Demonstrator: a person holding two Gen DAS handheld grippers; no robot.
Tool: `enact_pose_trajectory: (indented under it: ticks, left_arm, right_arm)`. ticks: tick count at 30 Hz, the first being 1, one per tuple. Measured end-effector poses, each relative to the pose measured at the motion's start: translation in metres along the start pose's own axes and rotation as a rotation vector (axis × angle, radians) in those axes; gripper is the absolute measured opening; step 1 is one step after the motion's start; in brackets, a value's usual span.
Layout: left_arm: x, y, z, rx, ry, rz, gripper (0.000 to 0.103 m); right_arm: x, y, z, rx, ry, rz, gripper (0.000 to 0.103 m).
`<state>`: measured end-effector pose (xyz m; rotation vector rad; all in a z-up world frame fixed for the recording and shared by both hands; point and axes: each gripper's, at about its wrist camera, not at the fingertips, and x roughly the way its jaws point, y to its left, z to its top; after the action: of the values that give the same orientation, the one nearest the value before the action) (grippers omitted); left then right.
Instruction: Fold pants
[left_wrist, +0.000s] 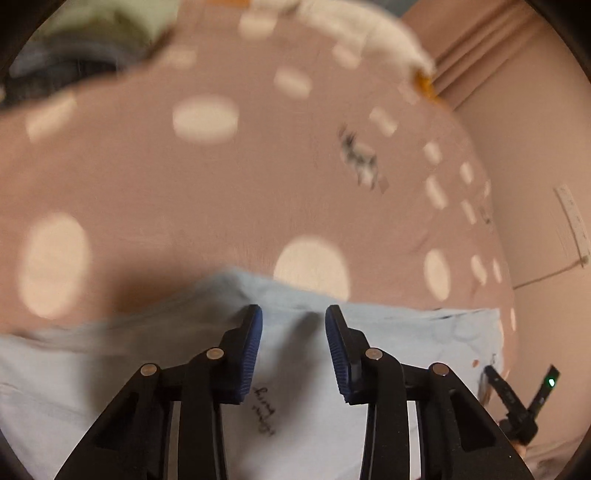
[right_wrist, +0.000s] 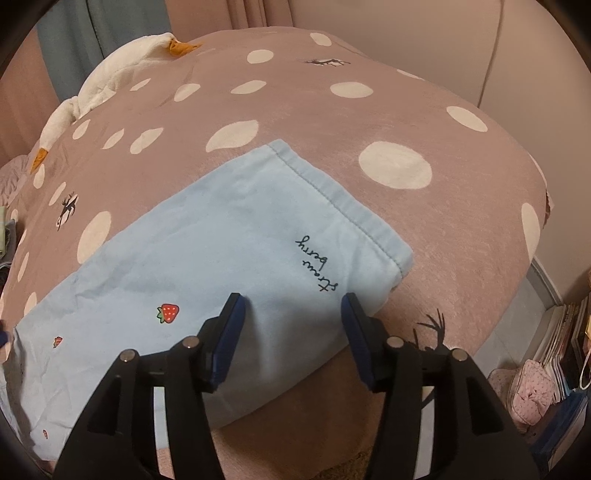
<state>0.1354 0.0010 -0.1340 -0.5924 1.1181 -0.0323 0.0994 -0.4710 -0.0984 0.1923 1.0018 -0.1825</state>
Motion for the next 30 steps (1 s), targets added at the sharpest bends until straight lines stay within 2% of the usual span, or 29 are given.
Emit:
enact_pose_trajectory:
  ticks: [1,2,6,11,12,14,15,17,19,21,24,27,29,30]
  left_arm:
    - [0.009,0.003,-0.003,-0.013,0.007,0.009,0.036]
    - [0.007,0.003,-0.005,-0.001,-0.019,0.012,0.036]
    - [0.001,0.004,-0.01,0.009,-0.023,-0.004,0.036]
    - [-0.001,0.007,-0.011,0.007,-0.04,-0.008,0.036]
    - [0.0,0.004,-0.011,0.018,-0.043,0.003,0.036]
    - [0.002,0.002,-0.011,0.033,-0.046,0.02,0.036]
    - [0.003,0.002,-0.011,0.034,-0.046,0.023,0.036]
    - [0.004,0.003,-0.01,0.03,-0.046,0.016,0.036]
    - [0.004,0.004,-0.01,0.035,-0.048,0.01,0.036]
    - [0.004,0.003,-0.01,0.036,-0.054,0.011,0.036]
    - [0.003,0.0,-0.011,0.037,-0.062,0.026,0.036]
    - [-0.006,-0.007,-0.018,0.036,-0.074,0.07,0.036]
    - [-0.017,-0.014,-0.028,0.053,-0.079,0.083,0.036]
    - [-0.024,-0.018,-0.034,0.068,-0.083,0.075,0.036]
  right_arm:
    - [-0.002,-0.002,0.003,0.009,-0.003,0.016,0.054]
    - [-0.004,-0.005,0.008,0.019,-0.014,0.034,0.055]
    - [-0.001,-0.008,0.04,0.01,-0.061,0.04,0.081]
    - [0.04,0.0,0.081,0.028,0.01,0.117,0.077]
    - [0.047,0.003,0.086,0.021,0.021,0.114,0.074]
    - [0.063,0.006,0.091,0.013,0.055,0.098,0.052]
    - [0.069,0.005,0.092,0.024,0.072,0.099,0.022]
    - [0.066,0.005,0.092,0.025,0.054,0.108,0.014]
    - [0.05,0.003,0.093,0.04,-0.002,0.12,0.01]
    - [0.048,-0.002,0.093,0.064,-0.012,0.129,0.01]
    - [0.07,-0.002,0.089,0.053,0.039,0.096,0.011]
    - [0.069,-0.001,0.087,0.06,0.019,0.072,0.014]
    - [0.058,-0.002,0.087,0.057,0.021,0.028,0.029]
    - [0.05,-0.003,0.086,0.053,0.013,0.005,0.041]
